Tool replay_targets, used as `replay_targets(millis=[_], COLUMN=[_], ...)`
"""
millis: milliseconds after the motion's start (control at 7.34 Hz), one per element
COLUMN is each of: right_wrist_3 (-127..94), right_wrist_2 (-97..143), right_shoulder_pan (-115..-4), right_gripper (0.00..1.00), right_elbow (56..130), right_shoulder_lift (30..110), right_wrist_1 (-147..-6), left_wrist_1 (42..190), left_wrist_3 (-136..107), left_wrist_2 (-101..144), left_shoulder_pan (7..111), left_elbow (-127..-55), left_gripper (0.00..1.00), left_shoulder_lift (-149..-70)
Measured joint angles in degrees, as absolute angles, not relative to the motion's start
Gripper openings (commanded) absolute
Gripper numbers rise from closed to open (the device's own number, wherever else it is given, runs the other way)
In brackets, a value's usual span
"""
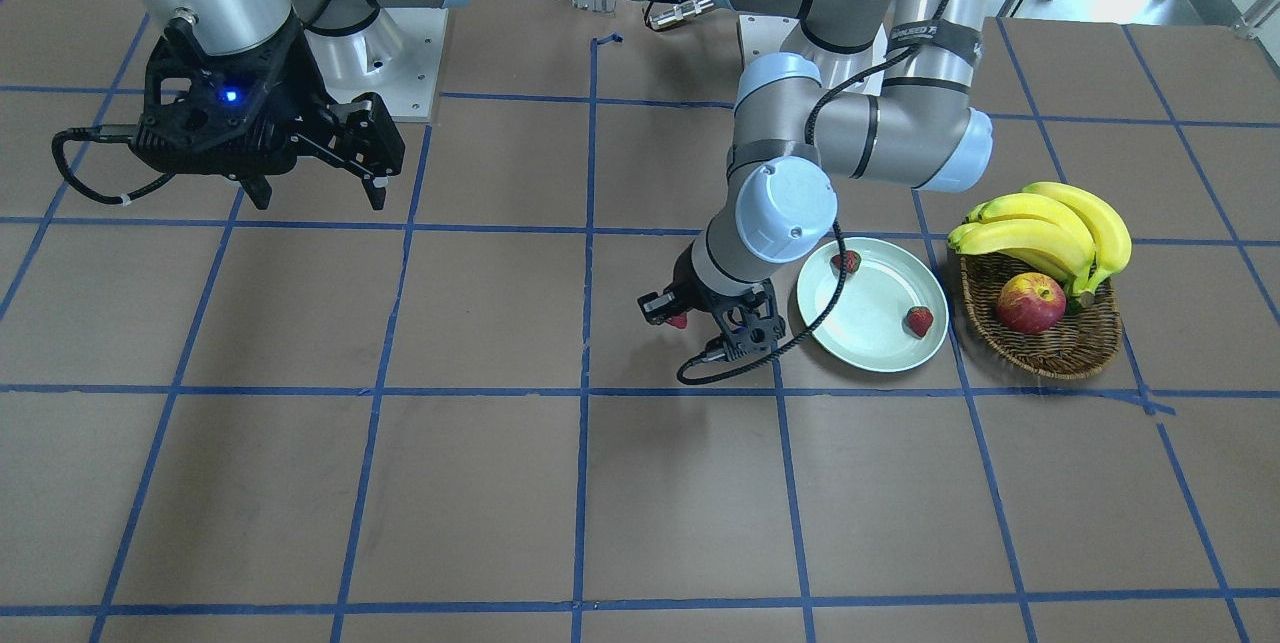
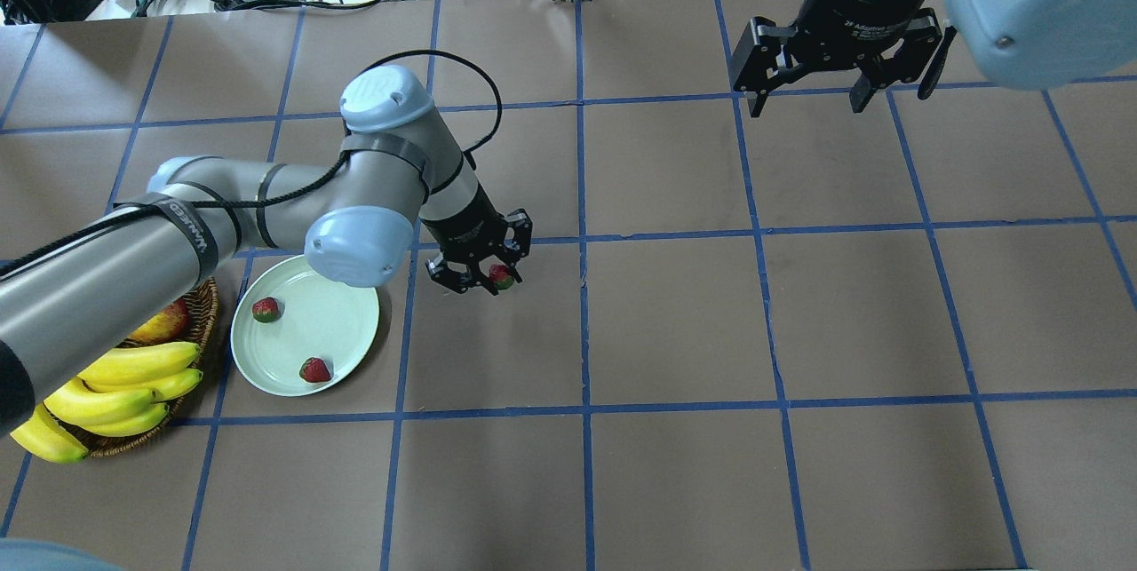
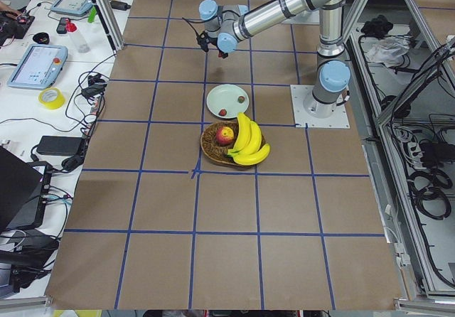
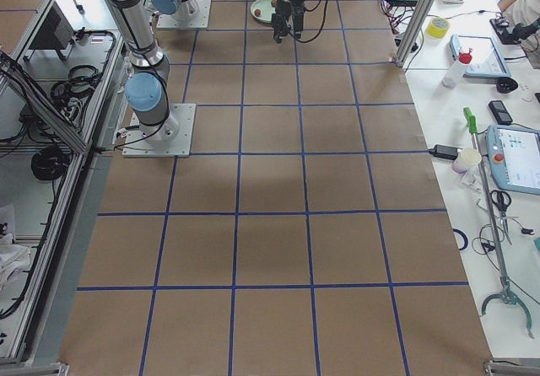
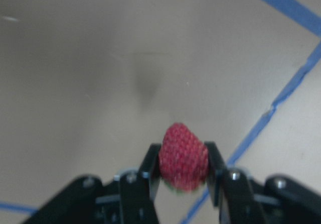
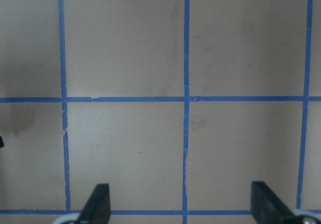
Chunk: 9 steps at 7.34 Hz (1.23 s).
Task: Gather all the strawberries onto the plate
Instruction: 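Carry it with the left gripper onto the plate, release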
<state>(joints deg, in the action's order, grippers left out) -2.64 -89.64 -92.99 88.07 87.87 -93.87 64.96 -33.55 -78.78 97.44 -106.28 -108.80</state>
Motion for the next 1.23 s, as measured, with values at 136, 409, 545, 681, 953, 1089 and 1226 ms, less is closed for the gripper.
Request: replay_targets(millis=[136,409,545,681,953,1089,1226], right_wrist_3=[-2.64,-2.64,-2.64,-2.64,-2.58,-2.56,-2.55], right_wrist_2=[-89.63,-89.59,-89.62,-89.64,-89.59,-89.57,-89.57], right_shoulder_pan=[-92.99,-92.99,-92.99,-93.03,-93.03,-93.01,-93.00], right_gripper=[1.00,1.00,1.00,1.00,1.00,1.00,1.00], right_elbow=[88.07,88.07,88.06,88.09,88.66,88.93,89.07], right_shoulder_lift=[87.84,87.85,87.87,87.88,87.89,87.89,87.89], right_wrist_1=[-93.87,-93.85,-93.81,-93.79,-93.87,-93.99,-94.07], left_wrist_1=[70.23,75.11,75.79,75.88,74.53,74.19,74.03], left_wrist_3=[-30.08,-21.30,-15.96,-11.99,-8.22,-6.42,-4.85], left_wrist_2=[-82.46,-86.04,-87.24,-88.34,-89.42,-90.82,-92.84], left_shoulder_pan=[94.81,88.53,85.55,83.03,80.66,80.24,80.01], left_elbow=[-103.59,-101.92,-102.37,-104.05,-107.50,-108.33,-108.90], left_gripper=[0.00,0.00,0.00,0.00,0.00,0.22,0.91], left_shoulder_lift=[-108.28,-107.62,-107.63,-107.69,-107.73,-107.85,-108.15])
